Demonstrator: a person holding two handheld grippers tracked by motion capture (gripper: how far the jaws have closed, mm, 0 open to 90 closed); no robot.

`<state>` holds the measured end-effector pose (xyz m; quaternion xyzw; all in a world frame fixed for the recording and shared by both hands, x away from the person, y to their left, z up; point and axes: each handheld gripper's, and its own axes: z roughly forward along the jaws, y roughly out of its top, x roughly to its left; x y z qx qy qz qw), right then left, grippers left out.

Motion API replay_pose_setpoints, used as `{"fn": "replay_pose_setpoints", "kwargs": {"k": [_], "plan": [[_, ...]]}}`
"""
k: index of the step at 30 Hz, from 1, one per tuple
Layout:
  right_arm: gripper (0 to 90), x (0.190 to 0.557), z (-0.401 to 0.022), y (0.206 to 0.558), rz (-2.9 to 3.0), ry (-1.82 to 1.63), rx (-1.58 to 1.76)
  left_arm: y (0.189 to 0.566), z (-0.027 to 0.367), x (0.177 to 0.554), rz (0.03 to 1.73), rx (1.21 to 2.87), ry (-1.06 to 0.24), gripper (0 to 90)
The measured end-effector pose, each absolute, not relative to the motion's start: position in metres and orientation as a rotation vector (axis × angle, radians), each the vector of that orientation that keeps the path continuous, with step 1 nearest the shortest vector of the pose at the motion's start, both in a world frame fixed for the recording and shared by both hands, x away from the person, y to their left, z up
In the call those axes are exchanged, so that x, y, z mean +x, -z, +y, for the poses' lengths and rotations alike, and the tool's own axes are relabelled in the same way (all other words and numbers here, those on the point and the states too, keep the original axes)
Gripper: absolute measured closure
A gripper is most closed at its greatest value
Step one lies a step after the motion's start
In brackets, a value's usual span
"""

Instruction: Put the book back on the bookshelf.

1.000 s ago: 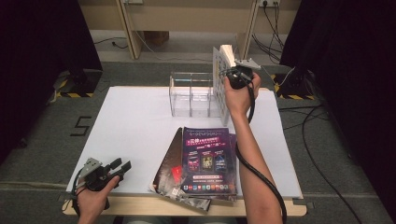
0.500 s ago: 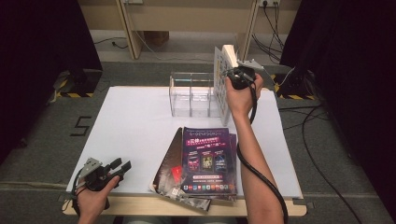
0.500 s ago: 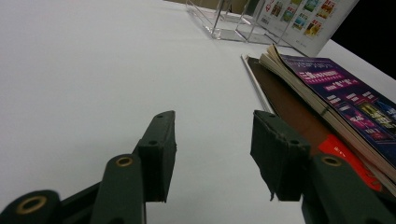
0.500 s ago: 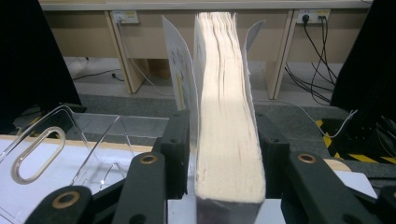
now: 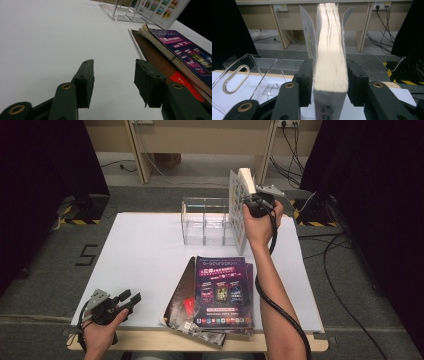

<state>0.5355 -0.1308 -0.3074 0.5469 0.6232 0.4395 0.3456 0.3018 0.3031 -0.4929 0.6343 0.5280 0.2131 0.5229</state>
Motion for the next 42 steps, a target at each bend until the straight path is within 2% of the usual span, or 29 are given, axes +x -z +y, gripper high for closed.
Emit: {"fn": "replay_pose_setpoints", "kwargs": {"k": [7,12,21,27,30,31,34,42], "plan": [[62.1,0.555,-0.129,0.3,1.692,-1.094,1.489,0.493,0.303,0.302,1.261,1.523,-0.507,49.5],[74.1,0.57,-0.127,0.299,1.712,-1.025,1.551,0.493,0.304,0.302,1.262,1.522,-0.505,49.4],[74.6,0.566,-0.125,0.303,1.642,-1.084,1.532,0.493,0.305,0.303,1.265,1.52,-0.508,49.5],[74.1,0.564,-0.124,0.308,1.628,-1.076,1.494,0.494,0.304,0.303,1.265,1.521,-0.503,49.5],[71.6,0.561,-0.125,0.31,1.632,-1.072,1.466,0.494,0.303,0.303,1.262,1.526,-0.502,49.5],[66.4,0.558,-0.126,0.31,1.629,-1.074,1.451,0.494,0.302,0.303,1.259,1.528,-0.501,49.4],[63.5,0.554,-0.127,0.308,1.626,-1.085,1.449,0.494,0.301,0.302,1.259,1.526,-0.499,49.5],[61.1,0.537,-0.129,0.307,1.64,-1.106,1.454,0.494,0.299,0.302,1.25,1.531,-0.498,49.4]]}}
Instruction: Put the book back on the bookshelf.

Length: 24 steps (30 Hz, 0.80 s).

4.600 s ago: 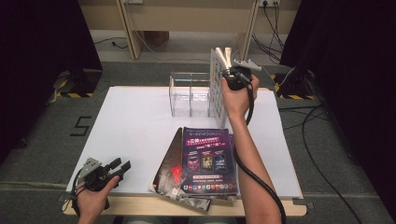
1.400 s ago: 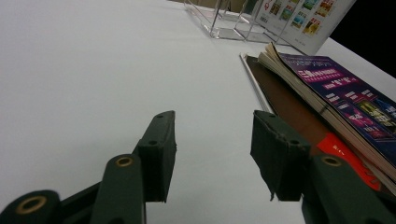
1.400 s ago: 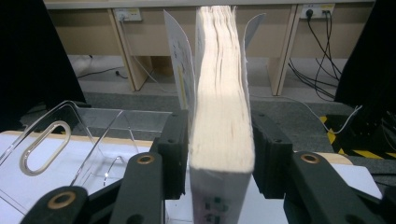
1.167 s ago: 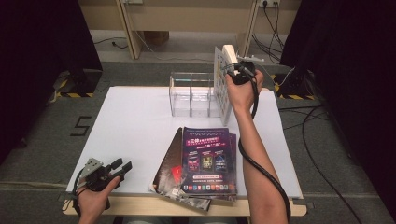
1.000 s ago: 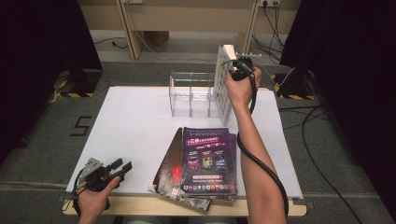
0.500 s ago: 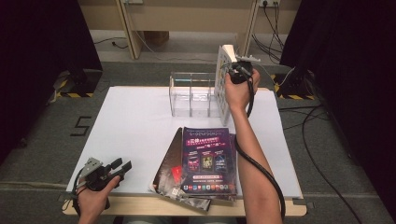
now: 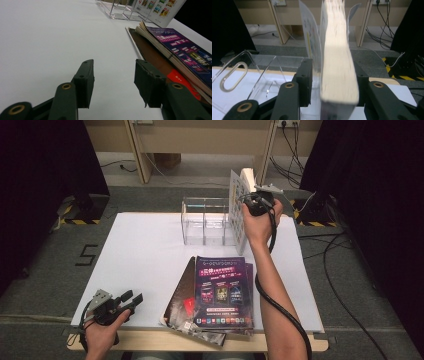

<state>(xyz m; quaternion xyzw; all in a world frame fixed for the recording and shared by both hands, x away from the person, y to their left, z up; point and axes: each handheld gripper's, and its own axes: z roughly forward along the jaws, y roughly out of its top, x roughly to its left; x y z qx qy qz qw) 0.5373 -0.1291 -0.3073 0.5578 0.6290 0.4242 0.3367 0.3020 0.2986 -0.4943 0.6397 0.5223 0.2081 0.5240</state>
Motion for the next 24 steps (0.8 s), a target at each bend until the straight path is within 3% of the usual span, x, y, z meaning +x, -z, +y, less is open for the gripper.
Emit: {"fn": "replay_pose_setpoints", "kwargs": {"k": [24], "plan": [[59.6,0.471,-0.146,0.318,1.666,-1.193,1.492,0.497,0.281,0.319,1.204,1.574,-0.453,49.3]]}}
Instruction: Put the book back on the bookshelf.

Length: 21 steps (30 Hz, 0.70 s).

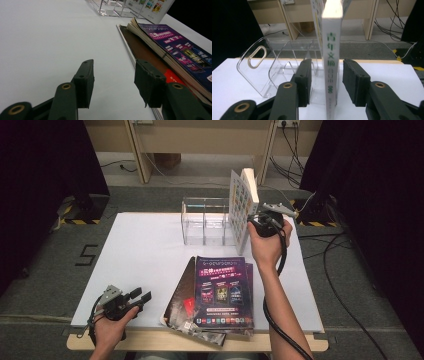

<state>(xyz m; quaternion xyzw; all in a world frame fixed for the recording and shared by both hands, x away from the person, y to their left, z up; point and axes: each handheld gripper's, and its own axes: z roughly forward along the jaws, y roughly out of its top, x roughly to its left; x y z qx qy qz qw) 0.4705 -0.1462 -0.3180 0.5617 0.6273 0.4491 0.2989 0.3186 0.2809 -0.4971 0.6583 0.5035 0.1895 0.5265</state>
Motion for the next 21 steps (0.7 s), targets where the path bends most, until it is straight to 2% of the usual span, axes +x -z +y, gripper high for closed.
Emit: {"fn": "replay_pose_setpoints", "kwargs": {"k": [7,21], "plan": [[59.2,0.455,-0.155,0.326,1.696,-1.193,1.519,0.498,0.28,0.318,1.199,1.583,-0.453,49.3],[59.6,0.434,-0.175,0.374,1.741,-1.185,1.652,0.499,0.265,0.319,1.178,1.609,-0.412,48.2]]}}
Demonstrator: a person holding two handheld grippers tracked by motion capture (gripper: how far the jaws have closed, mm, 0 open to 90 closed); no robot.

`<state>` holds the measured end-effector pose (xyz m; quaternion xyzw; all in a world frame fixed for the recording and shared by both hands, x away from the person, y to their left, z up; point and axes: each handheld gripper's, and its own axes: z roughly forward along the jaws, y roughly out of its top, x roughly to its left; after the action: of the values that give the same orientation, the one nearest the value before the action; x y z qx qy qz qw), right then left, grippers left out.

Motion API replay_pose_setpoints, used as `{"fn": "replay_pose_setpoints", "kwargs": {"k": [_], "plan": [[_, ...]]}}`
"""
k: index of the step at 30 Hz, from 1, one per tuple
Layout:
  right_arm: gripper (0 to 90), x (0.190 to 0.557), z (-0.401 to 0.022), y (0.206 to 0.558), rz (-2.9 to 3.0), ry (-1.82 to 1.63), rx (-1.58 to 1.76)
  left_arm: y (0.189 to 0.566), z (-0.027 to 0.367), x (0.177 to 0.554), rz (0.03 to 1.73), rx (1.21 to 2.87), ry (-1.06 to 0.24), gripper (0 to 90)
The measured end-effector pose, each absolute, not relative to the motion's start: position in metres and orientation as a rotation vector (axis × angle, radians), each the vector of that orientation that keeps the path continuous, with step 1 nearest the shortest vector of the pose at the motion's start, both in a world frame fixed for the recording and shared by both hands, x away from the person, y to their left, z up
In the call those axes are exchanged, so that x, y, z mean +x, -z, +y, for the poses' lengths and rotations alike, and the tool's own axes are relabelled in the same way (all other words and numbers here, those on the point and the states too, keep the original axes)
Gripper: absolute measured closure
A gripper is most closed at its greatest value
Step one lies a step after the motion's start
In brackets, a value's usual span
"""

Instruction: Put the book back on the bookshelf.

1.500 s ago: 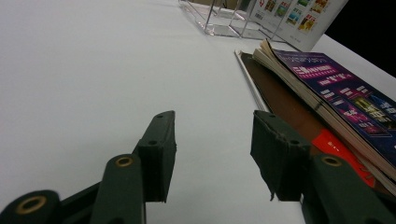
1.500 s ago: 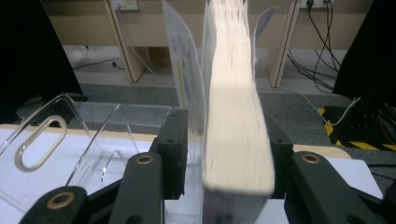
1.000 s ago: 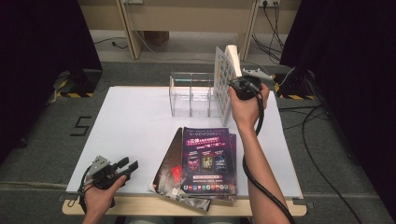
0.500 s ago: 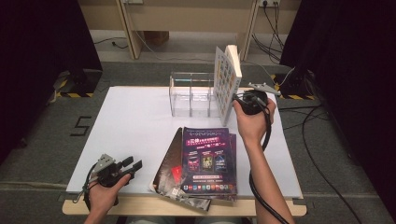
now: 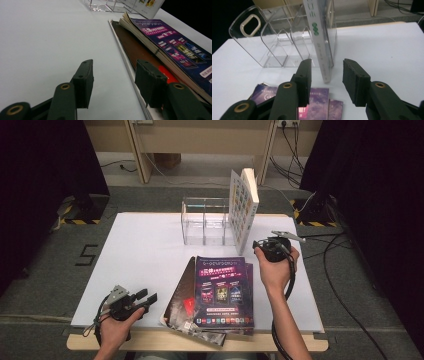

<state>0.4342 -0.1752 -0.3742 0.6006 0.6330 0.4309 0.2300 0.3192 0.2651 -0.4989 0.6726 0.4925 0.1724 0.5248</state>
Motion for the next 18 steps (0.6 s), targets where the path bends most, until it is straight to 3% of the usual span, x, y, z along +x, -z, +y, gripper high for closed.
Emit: {"fn": "replay_pose_setpoints", "kwargs": {"k": [18], "plan": [[60.0,0.433,-0.166,0.416,1.869,-1.118,1.693,0.475,0.227,0.346,1.13,1.653,-0.308,46.8]]}}
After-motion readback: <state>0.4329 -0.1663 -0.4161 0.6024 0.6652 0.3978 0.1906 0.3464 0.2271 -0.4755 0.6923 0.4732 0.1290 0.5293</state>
